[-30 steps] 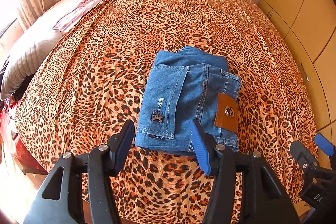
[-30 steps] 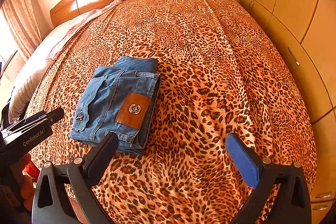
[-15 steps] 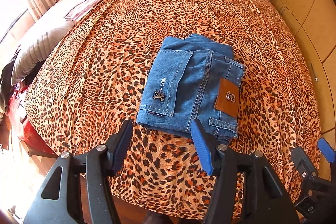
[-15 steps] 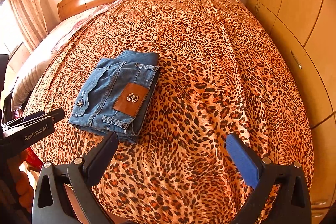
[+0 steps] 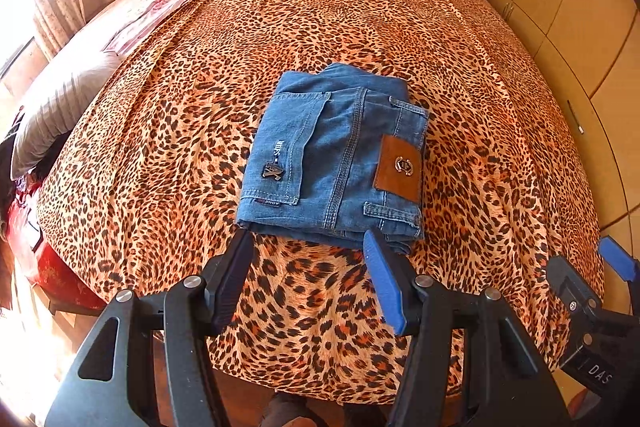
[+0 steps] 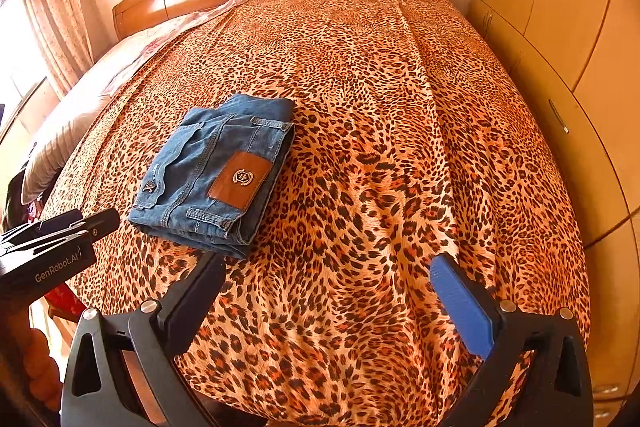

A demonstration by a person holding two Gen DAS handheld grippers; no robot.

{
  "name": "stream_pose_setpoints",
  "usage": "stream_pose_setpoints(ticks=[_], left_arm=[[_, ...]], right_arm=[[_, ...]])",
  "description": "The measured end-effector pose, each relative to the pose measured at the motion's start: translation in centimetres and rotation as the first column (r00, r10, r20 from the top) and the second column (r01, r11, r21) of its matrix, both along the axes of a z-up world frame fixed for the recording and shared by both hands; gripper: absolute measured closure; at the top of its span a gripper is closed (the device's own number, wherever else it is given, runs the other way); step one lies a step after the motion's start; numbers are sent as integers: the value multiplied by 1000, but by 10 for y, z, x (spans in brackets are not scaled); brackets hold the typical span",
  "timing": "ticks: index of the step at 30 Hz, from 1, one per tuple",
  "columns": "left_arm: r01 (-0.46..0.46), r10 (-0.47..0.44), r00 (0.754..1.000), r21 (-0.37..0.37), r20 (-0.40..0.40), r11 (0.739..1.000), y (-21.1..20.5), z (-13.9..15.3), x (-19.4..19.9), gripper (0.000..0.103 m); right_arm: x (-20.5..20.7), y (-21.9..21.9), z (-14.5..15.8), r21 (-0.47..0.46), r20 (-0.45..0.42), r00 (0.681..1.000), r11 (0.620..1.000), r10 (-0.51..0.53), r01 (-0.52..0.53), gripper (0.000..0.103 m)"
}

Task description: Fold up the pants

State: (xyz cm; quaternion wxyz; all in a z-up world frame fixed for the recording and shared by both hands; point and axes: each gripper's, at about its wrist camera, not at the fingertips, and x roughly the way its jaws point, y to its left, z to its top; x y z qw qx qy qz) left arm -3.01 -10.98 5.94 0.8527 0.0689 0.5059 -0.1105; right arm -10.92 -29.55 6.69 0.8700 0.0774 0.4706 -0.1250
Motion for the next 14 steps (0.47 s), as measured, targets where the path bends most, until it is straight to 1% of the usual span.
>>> stream_pose_setpoints(ticks=[2, 4, 5, 8, 14], left_arm=[[31, -31, 1000, 3, -8, 1000, 1, 0, 1, 47], [61, -61, 998, -7, -14, 998, 4, 1, 2, 47], [72, -72, 997, -8, -6, 997, 6, 1, 2, 47], [101, -101, 995, -20, 8, 995, 11, 3, 3, 46], [123, -120, 991, -43, 66, 992, 22, 17, 6, 43]], right_arm=[[-2, 3, 3, -32, 5, 1000, 999, -28, 28, 0], [-3, 5, 4, -12, -8, 998, 998, -65, 65, 0], [-4, 8, 4, 3, -6, 997, 997, -76, 76, 0], [-6, 18, 2, -24, -14, 995, 995, -99, 98, 0], [-9, 29, -4, -10, -44, 987, 988, -154, 154, 0]])
